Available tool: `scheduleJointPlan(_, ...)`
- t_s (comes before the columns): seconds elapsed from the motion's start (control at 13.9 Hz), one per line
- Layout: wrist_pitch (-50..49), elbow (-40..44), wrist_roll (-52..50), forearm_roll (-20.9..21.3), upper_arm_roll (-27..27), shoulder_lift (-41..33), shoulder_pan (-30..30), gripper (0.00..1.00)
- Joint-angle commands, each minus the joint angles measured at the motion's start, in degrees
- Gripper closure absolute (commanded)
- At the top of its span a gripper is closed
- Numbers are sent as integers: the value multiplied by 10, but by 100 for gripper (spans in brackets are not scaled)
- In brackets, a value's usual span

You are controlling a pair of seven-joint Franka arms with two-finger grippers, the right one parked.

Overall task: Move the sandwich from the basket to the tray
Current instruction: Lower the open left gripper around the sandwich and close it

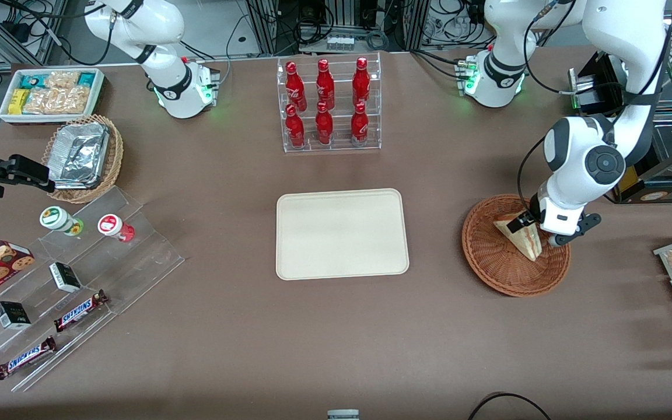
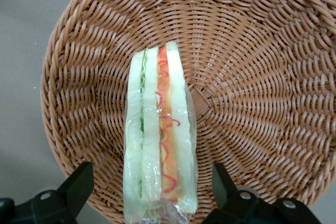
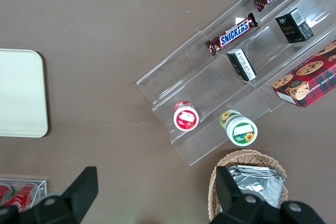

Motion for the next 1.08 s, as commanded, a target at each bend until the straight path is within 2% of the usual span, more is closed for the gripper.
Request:
scheduleJointPlan(0.0,20,-15,-8,-6,1,-4,-1,16)
scheduleJointPlan(0.07,21,-16,-8,-9,1,-3,-1,33)
scheduleJointPlan(0.22,40,-30,-8,-29,1,-4,-1,83)
scheduleJointPlan(0.29,40,-30,-8,-29,1,-4,-1,100)
scheduleJointPlan(0.72,15,-18,-8,-30,1,-19,-2,100)
scheduleJointPlan(1.01,-113,75,-31,-30,-2,-23,-20,100)
